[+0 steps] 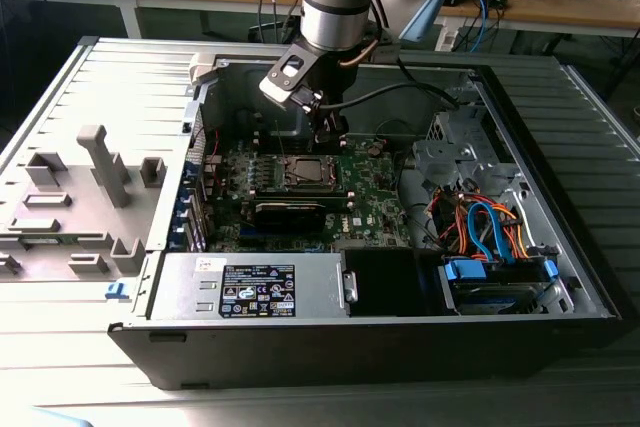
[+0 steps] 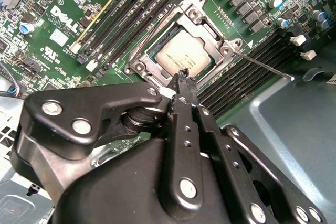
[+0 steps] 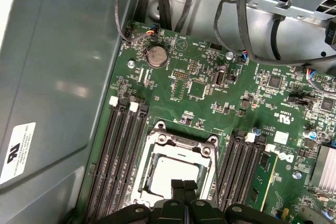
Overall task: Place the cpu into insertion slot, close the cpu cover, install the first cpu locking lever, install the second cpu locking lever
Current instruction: 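Install the first cpu locking lever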
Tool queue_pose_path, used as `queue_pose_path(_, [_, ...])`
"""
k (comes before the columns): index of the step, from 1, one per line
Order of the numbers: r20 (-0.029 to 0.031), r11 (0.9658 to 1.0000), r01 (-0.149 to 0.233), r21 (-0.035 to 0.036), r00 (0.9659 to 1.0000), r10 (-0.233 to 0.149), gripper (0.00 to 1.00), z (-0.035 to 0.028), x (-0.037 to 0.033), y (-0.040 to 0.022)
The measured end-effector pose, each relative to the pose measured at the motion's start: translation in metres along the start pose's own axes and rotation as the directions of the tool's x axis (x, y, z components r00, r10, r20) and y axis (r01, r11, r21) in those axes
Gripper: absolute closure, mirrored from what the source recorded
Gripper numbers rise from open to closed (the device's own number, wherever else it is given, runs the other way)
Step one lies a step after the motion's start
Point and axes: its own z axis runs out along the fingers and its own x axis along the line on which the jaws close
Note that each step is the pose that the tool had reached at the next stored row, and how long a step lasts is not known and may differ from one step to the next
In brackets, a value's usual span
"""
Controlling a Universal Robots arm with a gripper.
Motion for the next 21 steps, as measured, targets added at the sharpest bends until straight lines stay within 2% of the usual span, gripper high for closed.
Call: queue_pose_path(21, [0.0003,0.9999,0.011,0.0,0.9999,-0.011,0.89,0.0,0.0,0.0])
